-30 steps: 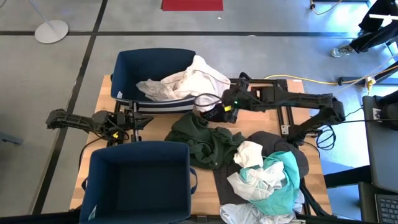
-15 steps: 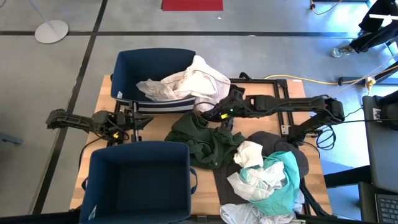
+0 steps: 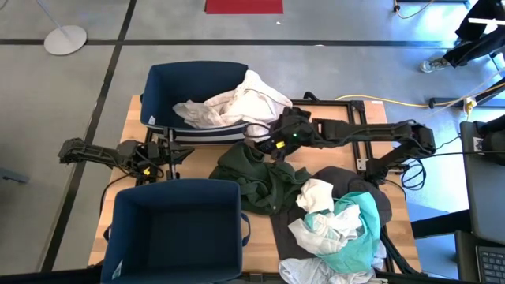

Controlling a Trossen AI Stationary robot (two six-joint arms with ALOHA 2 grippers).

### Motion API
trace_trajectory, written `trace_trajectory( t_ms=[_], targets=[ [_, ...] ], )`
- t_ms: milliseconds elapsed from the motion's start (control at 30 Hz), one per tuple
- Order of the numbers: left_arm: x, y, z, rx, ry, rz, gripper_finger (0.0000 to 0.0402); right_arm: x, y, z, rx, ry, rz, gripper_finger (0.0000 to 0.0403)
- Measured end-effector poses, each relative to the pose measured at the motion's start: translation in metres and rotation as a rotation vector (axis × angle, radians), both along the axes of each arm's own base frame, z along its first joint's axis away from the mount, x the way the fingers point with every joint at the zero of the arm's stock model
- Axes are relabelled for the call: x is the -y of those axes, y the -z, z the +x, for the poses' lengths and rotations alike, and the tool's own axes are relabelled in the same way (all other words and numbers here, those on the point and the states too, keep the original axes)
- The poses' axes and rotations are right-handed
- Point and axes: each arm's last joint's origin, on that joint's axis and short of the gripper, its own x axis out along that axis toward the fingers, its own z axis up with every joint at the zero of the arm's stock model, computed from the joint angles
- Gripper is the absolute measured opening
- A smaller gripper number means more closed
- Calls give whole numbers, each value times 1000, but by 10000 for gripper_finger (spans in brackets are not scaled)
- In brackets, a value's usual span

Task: Sort clothes
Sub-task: Put the white polo shirt into the top blue laundry bin

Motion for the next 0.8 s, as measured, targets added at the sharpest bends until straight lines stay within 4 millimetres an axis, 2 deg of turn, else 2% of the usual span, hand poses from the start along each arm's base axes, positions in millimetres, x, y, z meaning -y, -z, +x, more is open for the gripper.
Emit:
trace_trajectory(
  t_ms=[100,267,433,600,700,800],
  targets=[
    [0,0,0,-2,-4,10,0,0,15,6,22,2,-7,292],
    [0,-1,0,6,-15,20,0,9,40,14,-9,157,-120,292],
    [0,-2,-1,18,-16,21,0,19,63,30,-3,144,-90,292],
    [0,-2,-1,17,-16,21,0,25,67,36,7,241,-214,290],
    [0,-2,-1,17,-16,22,0,30,66,37,5,298,-280,262],
    [0,-2,-1,17,-17,23,0,35,64,36,15,327,-299,193]
  ],
)
